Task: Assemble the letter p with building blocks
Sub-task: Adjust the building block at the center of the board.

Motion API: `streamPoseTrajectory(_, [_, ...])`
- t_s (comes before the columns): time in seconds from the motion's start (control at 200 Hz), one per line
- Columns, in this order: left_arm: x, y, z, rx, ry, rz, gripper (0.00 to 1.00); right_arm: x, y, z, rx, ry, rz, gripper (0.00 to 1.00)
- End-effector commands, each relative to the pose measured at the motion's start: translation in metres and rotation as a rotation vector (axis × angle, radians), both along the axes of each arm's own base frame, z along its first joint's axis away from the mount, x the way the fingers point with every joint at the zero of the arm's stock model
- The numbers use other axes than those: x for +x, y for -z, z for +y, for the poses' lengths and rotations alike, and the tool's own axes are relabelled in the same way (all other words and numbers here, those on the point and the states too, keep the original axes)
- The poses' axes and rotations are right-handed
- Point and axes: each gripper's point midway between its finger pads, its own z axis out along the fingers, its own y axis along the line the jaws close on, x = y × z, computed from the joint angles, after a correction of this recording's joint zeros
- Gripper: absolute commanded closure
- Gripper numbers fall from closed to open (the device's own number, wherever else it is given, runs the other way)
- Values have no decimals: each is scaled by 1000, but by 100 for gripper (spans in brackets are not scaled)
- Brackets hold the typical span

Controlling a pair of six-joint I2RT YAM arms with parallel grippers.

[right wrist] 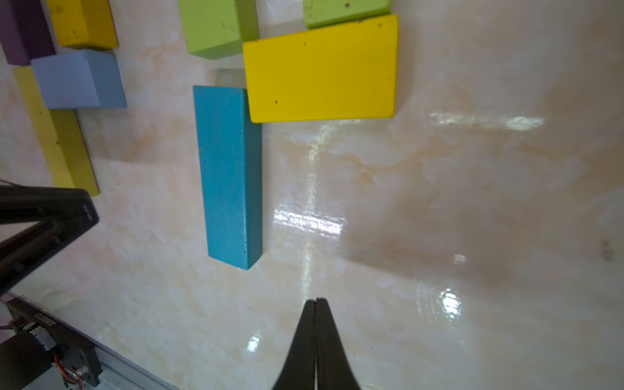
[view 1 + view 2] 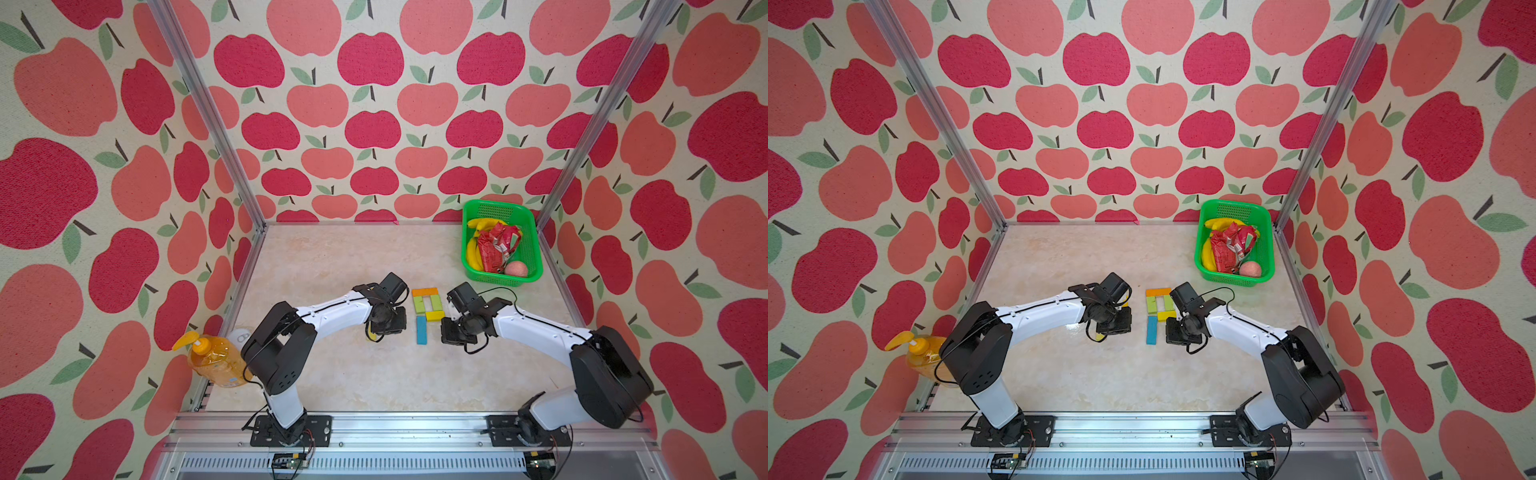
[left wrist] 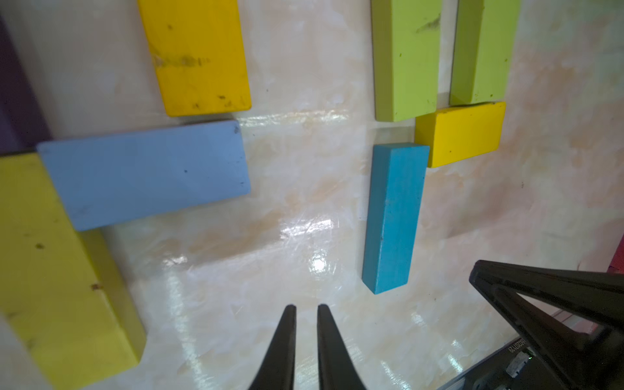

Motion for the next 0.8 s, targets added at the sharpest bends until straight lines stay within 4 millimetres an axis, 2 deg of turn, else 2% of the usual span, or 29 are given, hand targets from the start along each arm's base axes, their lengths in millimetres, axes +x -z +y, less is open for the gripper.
streamPoseTrajectory(0.0, [-7,2,-6,17,12,46,89,1,-4,10,77,-7,-3,100])
streamPoseTrajectory(0.2, [-5,16,-18,44,46,104,97,4,6,12,83,0,11,100])
streamPoseTrajectory(0.37, [-5,25,-25,41,66,133,100,10,17,17,86,1,27,100])
streamPoseTrajectory(0.79, [-2,37,-34,28,75,161,100,25,29,26,70,-10,44,100])
